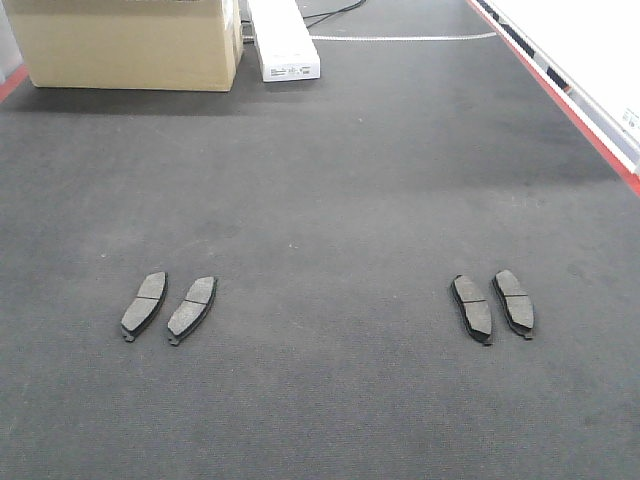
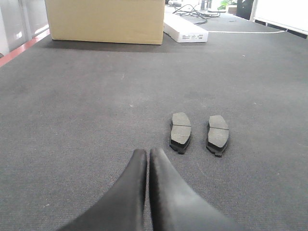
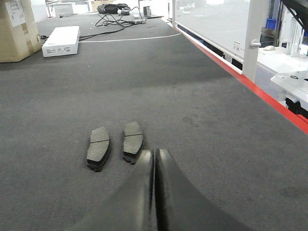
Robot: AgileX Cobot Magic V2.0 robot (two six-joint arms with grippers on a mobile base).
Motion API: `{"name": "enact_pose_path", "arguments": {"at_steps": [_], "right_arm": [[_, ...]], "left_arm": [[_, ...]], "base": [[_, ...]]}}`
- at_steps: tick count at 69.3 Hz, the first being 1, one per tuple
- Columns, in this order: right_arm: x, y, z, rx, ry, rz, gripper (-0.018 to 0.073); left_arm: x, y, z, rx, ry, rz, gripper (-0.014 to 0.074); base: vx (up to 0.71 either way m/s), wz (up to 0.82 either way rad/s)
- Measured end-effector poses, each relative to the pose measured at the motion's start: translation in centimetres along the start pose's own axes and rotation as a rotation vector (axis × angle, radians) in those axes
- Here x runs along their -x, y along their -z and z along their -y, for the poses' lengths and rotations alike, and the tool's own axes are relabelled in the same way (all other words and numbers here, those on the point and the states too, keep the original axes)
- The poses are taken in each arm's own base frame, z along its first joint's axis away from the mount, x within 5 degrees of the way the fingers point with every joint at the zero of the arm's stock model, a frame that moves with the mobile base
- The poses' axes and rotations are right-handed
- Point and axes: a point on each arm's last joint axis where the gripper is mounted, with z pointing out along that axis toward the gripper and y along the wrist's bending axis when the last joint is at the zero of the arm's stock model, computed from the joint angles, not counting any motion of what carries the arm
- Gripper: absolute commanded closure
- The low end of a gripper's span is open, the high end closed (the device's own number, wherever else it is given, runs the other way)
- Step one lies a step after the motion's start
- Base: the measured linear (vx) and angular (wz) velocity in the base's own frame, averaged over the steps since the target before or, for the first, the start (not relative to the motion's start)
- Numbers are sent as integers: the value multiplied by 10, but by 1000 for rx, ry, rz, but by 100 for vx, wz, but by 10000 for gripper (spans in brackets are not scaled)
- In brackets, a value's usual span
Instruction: Move and align brake pads A on conveyor
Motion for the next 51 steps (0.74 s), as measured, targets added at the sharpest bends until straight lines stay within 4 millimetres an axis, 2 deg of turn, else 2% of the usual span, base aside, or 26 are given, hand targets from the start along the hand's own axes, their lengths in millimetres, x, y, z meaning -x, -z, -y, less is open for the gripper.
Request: {"name": "enact_pose_path", "arguments": {"at_steps": [51], "right_arm": [[0, 0, 0, 1, -5, -2, 571]], "left_arm": [[0, 0, 0, 0, 0, 0, 603]], "base": [[0, 0]]}}
